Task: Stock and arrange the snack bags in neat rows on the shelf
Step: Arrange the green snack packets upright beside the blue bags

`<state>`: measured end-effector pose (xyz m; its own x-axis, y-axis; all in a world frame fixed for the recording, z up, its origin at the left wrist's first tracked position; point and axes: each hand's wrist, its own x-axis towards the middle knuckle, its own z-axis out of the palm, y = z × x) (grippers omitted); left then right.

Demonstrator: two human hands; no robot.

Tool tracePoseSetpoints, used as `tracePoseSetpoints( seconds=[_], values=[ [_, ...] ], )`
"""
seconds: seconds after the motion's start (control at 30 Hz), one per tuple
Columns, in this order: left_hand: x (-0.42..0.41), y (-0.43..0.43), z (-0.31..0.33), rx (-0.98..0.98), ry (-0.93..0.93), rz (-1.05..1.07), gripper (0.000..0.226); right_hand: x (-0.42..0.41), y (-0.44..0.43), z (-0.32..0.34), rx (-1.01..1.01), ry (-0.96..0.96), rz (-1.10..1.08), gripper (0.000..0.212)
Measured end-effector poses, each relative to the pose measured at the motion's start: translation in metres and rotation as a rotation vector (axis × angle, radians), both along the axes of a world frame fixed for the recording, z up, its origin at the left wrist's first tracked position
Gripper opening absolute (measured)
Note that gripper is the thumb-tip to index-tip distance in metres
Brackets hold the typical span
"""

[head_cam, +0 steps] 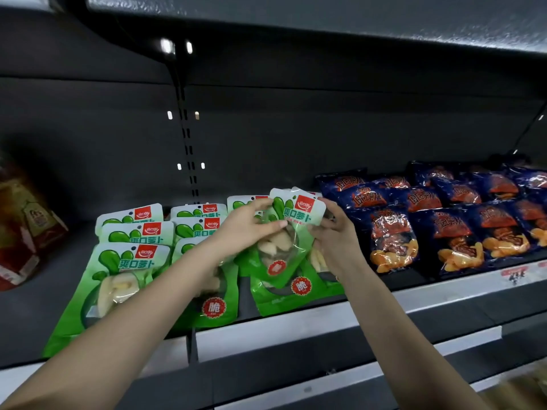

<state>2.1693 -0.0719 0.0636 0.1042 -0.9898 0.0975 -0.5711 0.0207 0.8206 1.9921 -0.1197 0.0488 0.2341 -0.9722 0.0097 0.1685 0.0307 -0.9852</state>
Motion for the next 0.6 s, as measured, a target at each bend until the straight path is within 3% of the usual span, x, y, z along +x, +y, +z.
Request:
tracePoseSetpoints(
  seconds=[0.13,0.27,0.37,0.6],
  values=[
    [0.006,0.003,-0.012,-0.052,0.022,0.184,0.072,0.017,0.008,0.003,0.025,-0.046,0.094,0.054],
    [0.026,0.013,-0.006,-0.025,0.284,0.244,0.046,0.024,0.009,-0.002,0.053,0.016,0.105,0.05],
    [0.04,0.024,0.006,-0.044,0.248,0.211,0.031,0.033,0.01,-0.001,0.05,0.042,0.156,0.05],
    [0.082,0.06,0.016,0.033,0.242,0.319,0.034,0.079,0.025,0.006,0.028,0.087,0.312,0.046]
  ],
)
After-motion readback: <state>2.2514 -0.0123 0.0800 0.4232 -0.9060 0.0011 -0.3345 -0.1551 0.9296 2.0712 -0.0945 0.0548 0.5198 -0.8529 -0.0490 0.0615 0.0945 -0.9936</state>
